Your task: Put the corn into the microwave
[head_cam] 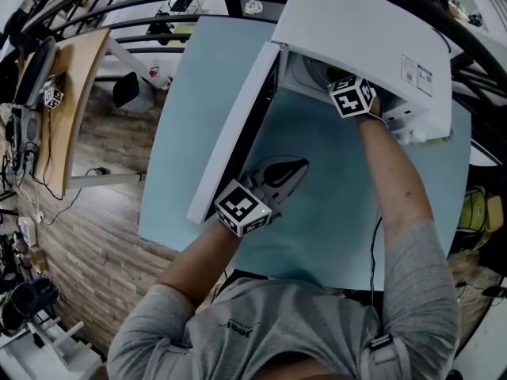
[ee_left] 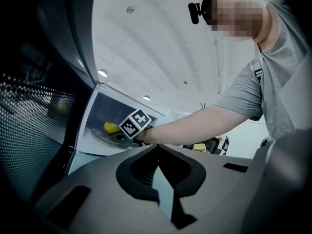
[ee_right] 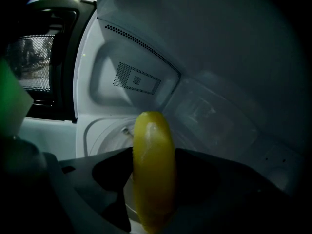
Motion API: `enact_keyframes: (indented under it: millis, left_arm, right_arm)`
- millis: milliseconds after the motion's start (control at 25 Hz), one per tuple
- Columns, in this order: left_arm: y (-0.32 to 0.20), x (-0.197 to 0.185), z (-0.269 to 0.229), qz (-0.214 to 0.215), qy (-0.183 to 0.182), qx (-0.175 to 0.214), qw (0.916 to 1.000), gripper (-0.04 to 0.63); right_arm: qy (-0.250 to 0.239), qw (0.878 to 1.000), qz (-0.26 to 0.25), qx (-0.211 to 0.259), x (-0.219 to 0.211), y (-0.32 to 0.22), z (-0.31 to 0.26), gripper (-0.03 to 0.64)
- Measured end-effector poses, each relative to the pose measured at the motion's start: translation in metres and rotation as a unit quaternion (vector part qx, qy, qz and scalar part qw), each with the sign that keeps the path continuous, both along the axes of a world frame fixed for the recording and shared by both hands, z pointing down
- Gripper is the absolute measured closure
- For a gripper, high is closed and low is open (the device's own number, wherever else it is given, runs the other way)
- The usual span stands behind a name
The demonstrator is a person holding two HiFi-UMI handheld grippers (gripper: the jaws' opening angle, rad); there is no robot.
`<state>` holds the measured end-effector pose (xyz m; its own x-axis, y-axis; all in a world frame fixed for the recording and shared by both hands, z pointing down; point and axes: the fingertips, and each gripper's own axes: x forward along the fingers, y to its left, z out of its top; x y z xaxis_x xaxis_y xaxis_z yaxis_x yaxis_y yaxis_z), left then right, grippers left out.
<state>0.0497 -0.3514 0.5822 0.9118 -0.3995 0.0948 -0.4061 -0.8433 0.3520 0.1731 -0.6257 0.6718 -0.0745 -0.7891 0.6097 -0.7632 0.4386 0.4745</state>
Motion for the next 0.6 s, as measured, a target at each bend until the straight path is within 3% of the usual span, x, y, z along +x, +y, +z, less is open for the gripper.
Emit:
enact_keyframes:
  millis: [600]
  left_arm:
    - [0.0,-0.003,-0.003,-0.002,0.0,0.006,1.0,0.577]
  right_arm:
    - [0.035,0.998,-0.042,-0.014,-0.006,-0.002,0.001,0.349]
